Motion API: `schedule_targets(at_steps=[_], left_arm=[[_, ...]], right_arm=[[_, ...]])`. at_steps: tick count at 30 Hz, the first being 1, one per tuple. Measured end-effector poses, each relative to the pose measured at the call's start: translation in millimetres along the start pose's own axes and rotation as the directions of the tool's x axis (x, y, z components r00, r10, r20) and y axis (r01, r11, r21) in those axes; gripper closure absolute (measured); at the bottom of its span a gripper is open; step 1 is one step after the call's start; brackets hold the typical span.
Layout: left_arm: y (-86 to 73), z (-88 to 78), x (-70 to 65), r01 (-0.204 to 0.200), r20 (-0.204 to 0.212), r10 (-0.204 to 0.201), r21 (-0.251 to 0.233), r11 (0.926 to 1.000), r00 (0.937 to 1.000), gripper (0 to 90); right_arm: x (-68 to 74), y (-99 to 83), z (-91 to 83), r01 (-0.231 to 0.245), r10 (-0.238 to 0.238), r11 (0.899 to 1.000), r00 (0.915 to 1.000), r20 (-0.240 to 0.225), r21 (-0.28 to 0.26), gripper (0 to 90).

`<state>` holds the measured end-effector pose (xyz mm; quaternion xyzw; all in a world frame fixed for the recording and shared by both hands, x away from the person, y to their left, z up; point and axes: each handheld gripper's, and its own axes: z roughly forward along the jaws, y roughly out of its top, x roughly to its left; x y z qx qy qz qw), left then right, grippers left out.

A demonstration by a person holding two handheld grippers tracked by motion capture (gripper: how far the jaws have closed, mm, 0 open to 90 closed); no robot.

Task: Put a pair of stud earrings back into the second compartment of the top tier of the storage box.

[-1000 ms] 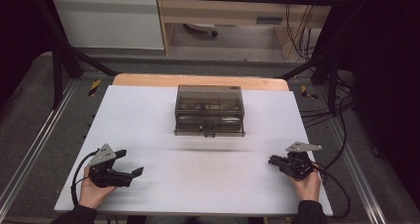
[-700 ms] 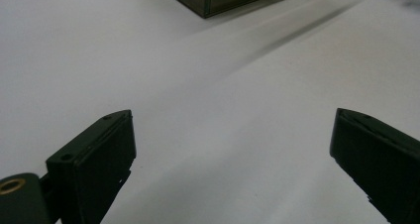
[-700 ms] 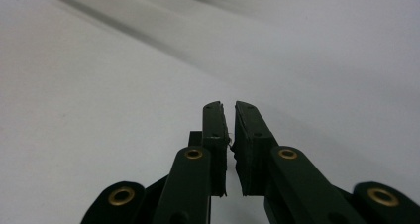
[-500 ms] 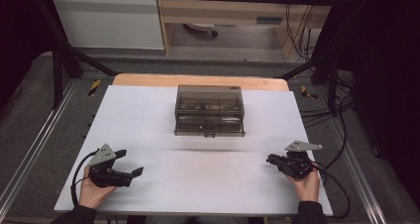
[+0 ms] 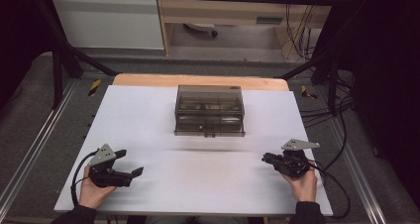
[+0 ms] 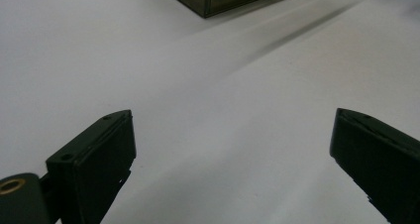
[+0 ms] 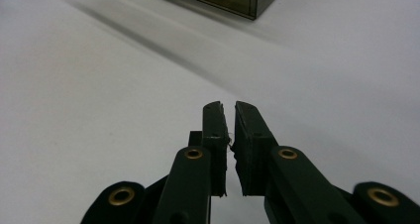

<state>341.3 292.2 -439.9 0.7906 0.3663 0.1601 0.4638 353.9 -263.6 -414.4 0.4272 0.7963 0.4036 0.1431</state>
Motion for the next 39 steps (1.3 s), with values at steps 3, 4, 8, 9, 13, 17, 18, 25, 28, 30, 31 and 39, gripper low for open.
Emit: schedule_targets(at_steps=[3,4,8,9,13,17,18,25,28,30,31,39], left_arm=[[0.0,0.3,0.1,0.000,0.000,0.000,0.000,1.0000,1.0000,3.5],[0.0,0.4,0.2,0.000,0.000,0.000,0.001,1.0000,1.0000,3.5],[-0.1,0.8,0.1,0.000,0.001,0.000,0.004,1.0000,1.0000,3.5],[-0.1,0.9,0.1,0.000,0.001,0.000,0.004,1.0000,1.0000,3.5],[-0.3,0.8,0.2,0.002,0.001,-0.002,0.004,1.0000,1.0000,3.5],[-0.3,0.6,0.2,0.002,0.000,-0.002,0.004,1.0000,1.0000,3.5],[-0.3,0.6,0.2,0.002,0.000,-0.002,0.004,1.0000,1.0000,3.5],[-0.5,0.7,0.4,0.004,0.000,-0.004,0.004,1.0000,1.0000,3.5],[-0.5,0.5,0.3,0.003,-0.001,-0.003,0.003,1.0000,1.0000,3.5],[-0.4,0.5,0.2,0.003,0.000,-0.003,0.003,1.0000,1.0000,3.5],[-0.4,0.5,0.2,0.003,0.000,-0.003,0.003,1.0000,1.0000,3.5],[-0.5,0.4,0.4,0.004,0.000,-0.004,0.003,1.0000,1.0000,3.5]], right_arm=[[1.8,1.6,-0.1,0.002,-0.002,1.000,1.0000,-0.003,0.000,84.1],[2.6,2.5,-0.1,0.005,-0.005,1.000,1.0000,-0.002,0.003,84.0],[6.8,6.1,0.3,0.008,-0.008,1.000,0.9999,-0.008,0.003,84.0],[7.7,7.1,0.5,0.013,-0.012,1.000,0.9999,-0.008,0.003,84.1],[14.1,13.7,0.5,0.016,-0.016,1.000,0.9997,-0.017,-0.003,84.0],[19.6,18.0,1.3,0.027,-0.027,1.000,0.9994,-0.024,-0.002,84.0],[21.2,19.6,1.3,0.030,-0.030,1.000,0.9992,-0.027,-0.001,84.1],[31.4,33.1,1.3,0.059,-0.060,0.998,0.9972,-0.044,-0.021,84.0],[36.0,39.5,3.7,0.067,-0.068,0.998,0.9963,-0.053,-0.023,84.0],[38.3,43.6,5.3,0.076,-0.078,0.997,0.9954,-0.055,-0.027,84.0],[39.4,45.7,5.8,0.078,-0.079,0.997,0.9952,-0.057,-0.027,84.0],[46.1,59.7,9.6,0.090,-0.092,0.995,0.9936,-0.065,-0.037,84.0]])
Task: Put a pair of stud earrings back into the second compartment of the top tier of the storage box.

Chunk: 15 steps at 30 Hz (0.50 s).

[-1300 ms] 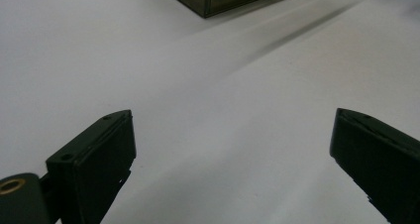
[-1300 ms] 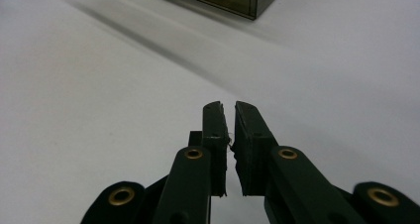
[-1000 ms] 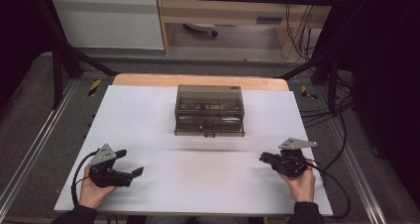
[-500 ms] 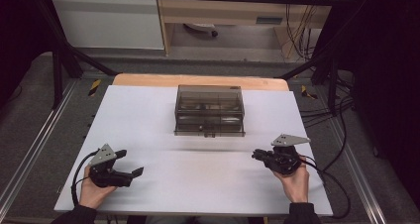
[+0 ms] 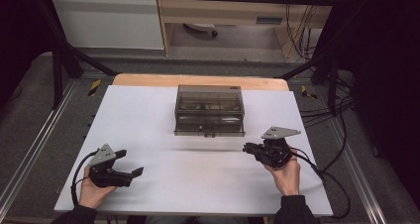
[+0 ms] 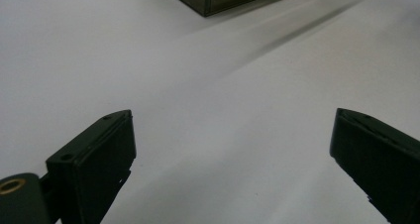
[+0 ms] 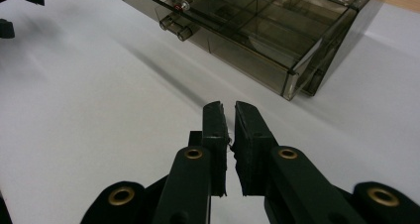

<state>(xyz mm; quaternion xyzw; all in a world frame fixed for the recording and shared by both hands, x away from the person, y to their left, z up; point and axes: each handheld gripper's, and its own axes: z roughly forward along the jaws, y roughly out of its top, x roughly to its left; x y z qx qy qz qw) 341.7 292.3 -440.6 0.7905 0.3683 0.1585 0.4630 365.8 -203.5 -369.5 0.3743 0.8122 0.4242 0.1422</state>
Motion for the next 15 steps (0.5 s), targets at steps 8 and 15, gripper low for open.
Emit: schedule_targets(at_steps=[8,15], left_arm=[[-0.2,0.1,0.1,0.000,0.000,0.000,0.001,1.0000,1.0000,3.5],[-0.3,-0.2,0.4,0.001,-0.001,-0.001,0.000,1.0000,1.0000,3.5]], right_arm=[[6.1,15.8,1.8,0.019,-0.019,1.000,0.9998,-0.004,-0.003,84.0],[12.7,33.3,5.6,0.045,-0.045,0.999,0.9989,-0.010,-0.013,84.1]])
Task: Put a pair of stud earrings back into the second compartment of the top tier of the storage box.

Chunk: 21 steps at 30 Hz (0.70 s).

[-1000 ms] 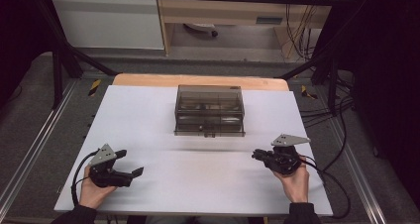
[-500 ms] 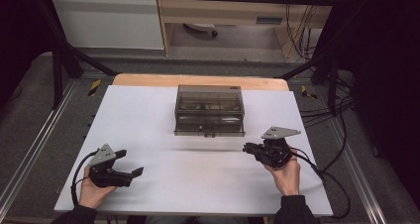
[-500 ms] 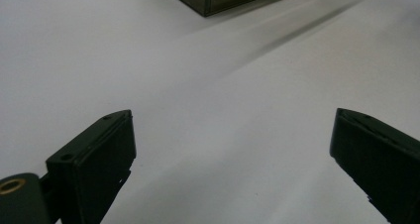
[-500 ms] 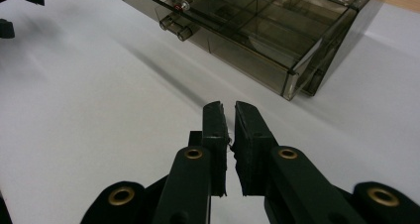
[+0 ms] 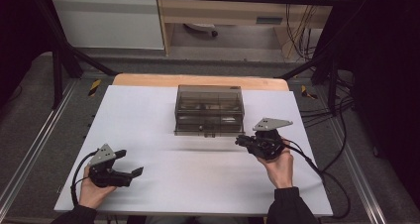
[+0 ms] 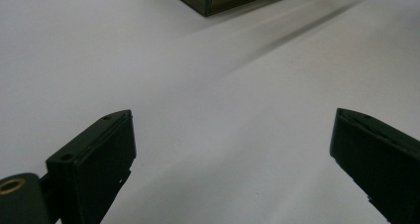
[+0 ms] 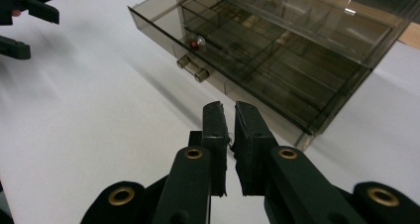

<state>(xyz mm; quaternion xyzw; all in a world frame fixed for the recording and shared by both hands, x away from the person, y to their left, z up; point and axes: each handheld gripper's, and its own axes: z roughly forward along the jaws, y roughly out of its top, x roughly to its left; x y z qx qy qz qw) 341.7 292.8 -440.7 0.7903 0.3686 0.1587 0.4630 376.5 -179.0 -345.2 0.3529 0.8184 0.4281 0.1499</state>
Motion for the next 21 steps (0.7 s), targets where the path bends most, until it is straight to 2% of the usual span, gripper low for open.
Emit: schedule_targets(at_steps=[8,21], left_arm=[[-0.3,-0.1,0.6,0.001,0.001,-0.001,0.001,1.0000,1.0000,3.5],[-0.6,0.7,0.7,0.001,0.003,-0.001,0.005,1.0000,1.0000,3.5]], right_arm=[[5.1,16.3,9.0,0.017,-0.017,1.000,0.9998,-0.002,-0.009,84.1],[5.2,32.6,27.8,0.008,-0.008,1.000,0.9999,-0.007,-0.015,84.1]])
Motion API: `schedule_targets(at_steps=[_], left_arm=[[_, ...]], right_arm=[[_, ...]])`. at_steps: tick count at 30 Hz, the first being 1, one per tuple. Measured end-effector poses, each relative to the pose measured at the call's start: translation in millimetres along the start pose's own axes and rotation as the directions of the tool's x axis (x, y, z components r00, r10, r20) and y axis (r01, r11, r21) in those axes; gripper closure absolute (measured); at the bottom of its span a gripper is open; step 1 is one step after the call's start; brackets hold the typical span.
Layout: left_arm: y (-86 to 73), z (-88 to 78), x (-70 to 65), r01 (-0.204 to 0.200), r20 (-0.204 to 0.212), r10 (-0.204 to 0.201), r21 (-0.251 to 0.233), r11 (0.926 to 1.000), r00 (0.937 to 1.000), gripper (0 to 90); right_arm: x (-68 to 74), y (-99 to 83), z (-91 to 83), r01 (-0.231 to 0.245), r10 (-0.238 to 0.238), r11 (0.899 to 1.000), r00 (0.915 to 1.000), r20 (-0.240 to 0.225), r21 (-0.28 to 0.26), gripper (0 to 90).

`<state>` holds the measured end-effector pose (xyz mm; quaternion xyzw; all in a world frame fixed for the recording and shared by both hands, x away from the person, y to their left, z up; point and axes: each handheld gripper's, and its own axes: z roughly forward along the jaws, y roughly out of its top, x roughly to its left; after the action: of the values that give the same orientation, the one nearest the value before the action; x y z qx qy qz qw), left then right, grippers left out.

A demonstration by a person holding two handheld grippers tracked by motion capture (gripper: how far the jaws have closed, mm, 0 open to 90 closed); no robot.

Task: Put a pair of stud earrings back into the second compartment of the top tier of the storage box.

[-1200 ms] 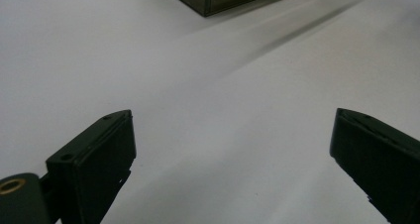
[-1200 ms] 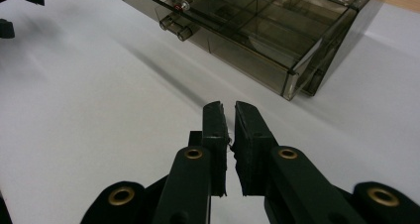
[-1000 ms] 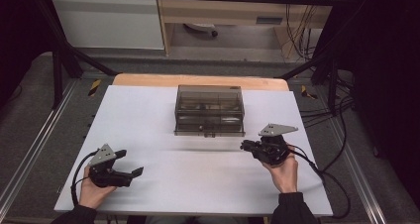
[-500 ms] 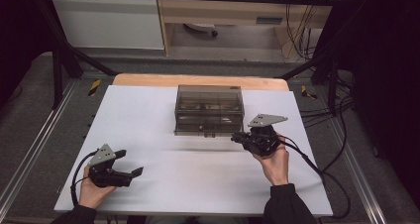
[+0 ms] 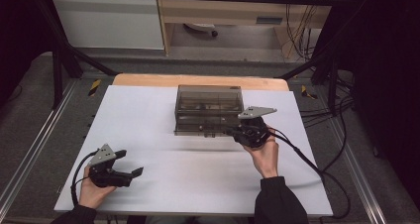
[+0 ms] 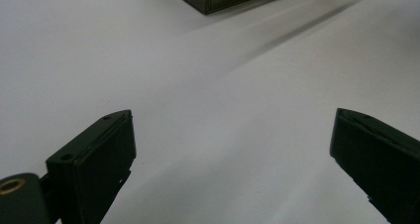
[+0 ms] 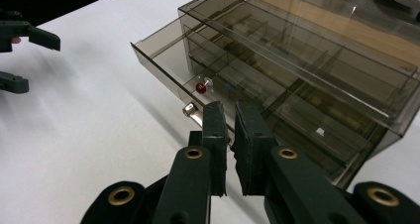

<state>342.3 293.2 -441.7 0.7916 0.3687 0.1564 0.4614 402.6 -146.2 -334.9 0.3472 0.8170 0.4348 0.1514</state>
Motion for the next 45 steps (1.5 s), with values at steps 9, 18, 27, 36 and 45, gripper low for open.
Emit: schedule_targets(at_steps=[9,18,27,36,45], left_arm=[[-0.1,-0.1,0.1,-0.001,0.000,0.001,0.001,1.0000,1.0000,3.5],[-0.1,0.0,0.2,-0.001,0.001,0.001,0.002,1.0000,1.0000,3.5],[-0.2,0.1,0.2,-0.001,0.002,0.001,0.002,1.0000,1.0000,3.5],[-0.3,0.0,0.6,0.000,0.004,0.000,0.002,1.0000,1.0000,3.5],[-0.3,0.3,0.3,-0.001,0.004,0.001,0.003,1.0000,1.0000,3.5]], right_arm=[[-2.1,10.0,16.6,-0.003,0.003,1.000,1.0000,0.003,0.003,84.1],[-4.8,16.9,35.1,-0.013,0.013,1.000,0.9998,0.014,0.004,84.0],[-8.5,19.5,52.8,-0.024,0.024,1.000,0.9994,0.023,0.018,84.0],[-8.7,14.0,73.4,-0.027,0.026,0.999,0.9995,0.018,0.042,84.0],[-8.1,10.3,82.3,-0.023,0.022,0.998,0.9996,0.018,0.059,83.4]])
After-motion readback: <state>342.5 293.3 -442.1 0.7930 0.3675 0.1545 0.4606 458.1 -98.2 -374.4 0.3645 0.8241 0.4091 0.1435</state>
